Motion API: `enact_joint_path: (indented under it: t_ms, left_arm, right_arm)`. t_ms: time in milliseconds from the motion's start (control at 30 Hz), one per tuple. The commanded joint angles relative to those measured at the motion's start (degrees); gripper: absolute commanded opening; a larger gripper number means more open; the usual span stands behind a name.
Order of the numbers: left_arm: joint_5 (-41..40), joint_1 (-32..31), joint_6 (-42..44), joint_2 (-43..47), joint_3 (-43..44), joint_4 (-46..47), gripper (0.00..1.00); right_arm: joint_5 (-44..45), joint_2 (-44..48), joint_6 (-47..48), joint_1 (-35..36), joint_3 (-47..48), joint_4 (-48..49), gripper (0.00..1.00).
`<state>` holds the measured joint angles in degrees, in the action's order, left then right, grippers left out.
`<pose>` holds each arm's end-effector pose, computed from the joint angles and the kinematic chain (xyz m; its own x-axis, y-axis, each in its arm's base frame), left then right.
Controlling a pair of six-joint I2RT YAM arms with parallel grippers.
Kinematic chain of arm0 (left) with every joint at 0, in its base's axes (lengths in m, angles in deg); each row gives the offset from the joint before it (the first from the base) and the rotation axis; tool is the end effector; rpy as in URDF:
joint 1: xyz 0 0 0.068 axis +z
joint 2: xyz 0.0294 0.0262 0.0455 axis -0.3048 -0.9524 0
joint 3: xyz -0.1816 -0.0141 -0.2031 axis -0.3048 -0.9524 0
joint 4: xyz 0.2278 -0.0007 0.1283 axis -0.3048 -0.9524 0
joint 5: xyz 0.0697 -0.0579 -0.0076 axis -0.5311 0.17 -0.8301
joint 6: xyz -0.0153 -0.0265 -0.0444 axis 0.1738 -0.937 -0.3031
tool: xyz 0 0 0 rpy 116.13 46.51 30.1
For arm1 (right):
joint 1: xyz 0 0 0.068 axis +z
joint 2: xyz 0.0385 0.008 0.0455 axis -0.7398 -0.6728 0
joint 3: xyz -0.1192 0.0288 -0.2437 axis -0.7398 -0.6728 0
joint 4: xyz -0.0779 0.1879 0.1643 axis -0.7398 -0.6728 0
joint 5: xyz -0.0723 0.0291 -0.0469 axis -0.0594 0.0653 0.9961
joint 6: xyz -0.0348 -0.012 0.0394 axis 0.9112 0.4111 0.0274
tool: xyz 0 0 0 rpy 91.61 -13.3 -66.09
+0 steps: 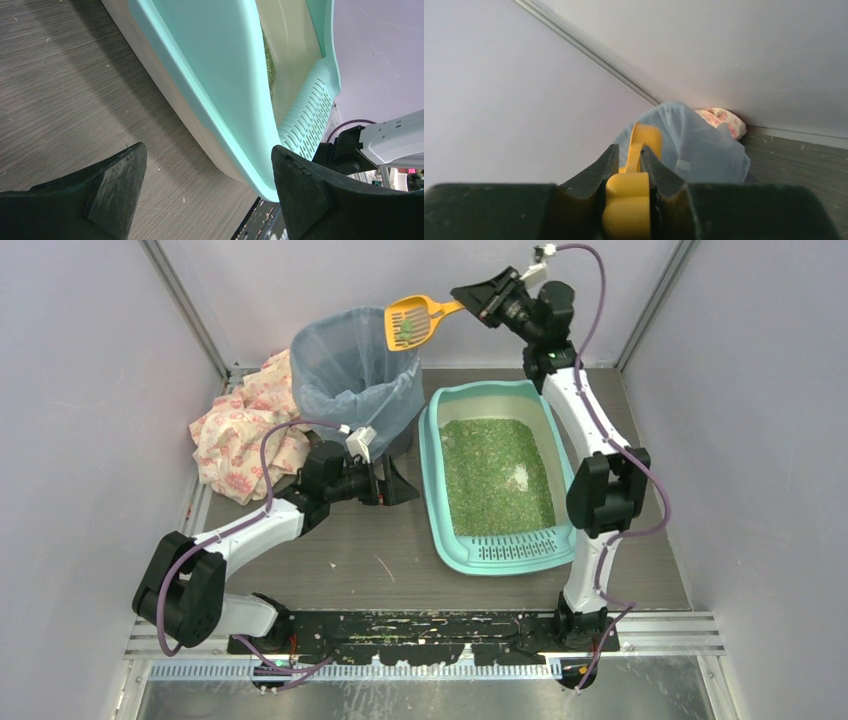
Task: Clean the litter box
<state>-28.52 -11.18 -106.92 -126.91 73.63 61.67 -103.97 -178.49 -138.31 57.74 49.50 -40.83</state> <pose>0.2427 -0.1536 0.2277 -0.7845 -0.1715 -0.5959 0.4130 0.5724 -0.7084 0.4534 0.0992 0.4326 -0.4034 0.6490 -0.6450 -0.5735 0.3700 0.7309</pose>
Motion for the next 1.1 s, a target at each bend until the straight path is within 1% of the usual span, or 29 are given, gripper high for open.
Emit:
enact_joint_path:
  t_ms: [0,133,233,300,467,567,600,667,767,833,1067]
  left_arm:
    - [-0.09,-0.25,0.74,0.98,1.41,2.04,0.94]
    - [-0.56,-0.25,1.07,0.92,1.48,1.61,0.93]
    - [-0.12,-0.27,0.91,0.08,1.65,2.0,0.93]
    - [0.3,-0.19,0.66,-0.37,1.74,2.37,0.94]
    - [0.23,-0.25,1.08,0.31,1.76,1.91,0.93]
    - [0.01,-0.28,1.2,0.59,1.76,1.61,0.93]
    - [0.01,-0.26,1.17,0.56,1.76,1.61,0.93]
    - [0.09,-0.21,1.22,0.49,1.76,1.6,0.93]
    - [0.19,-0.23,1.13,0.44,1.77,1.61,0.93]
    - [0.02,-0.25,1.18,0.65,1.76,1.53,0.93]
    - [-0.28,-0.25,1.43,0.84,1.76,1.17,0.93]
  right_arm:
    - [3.34,-3.37,11.95,4.55,12.3,-13.82,0.01]
    - [8.06,-5.91,21.75,8.68,18.97,-24.58,0.01]
    - [10.76,-6.02,25.21,11.12,20.04,-26.24,0.01]
    - [13.55,-5.98,29.2,13.34,21.62,-29.09,0.01]
    - [22.54,-6.24,42.19,20.1,27.1,-36.87,0.0]
    - [30.3,-5.52,52.19,25.1,27.45,-38.94,0.0]
    - [33.84,-5.4,54.86,26.75,27.41,-39.24,0.0]
    - [37.72,-5.07,59.07,29.51,27.09,-39.16,0.01]
    - [40.49,-4.66,61.75,31.82,26.74,-38.04,0.0]
    - [40.37,-4.08,61.71,32.22,26.41,-37.08,0.0]
    - [33.48,1.14,58.71,32.03,21.97,-31.16,0.0]
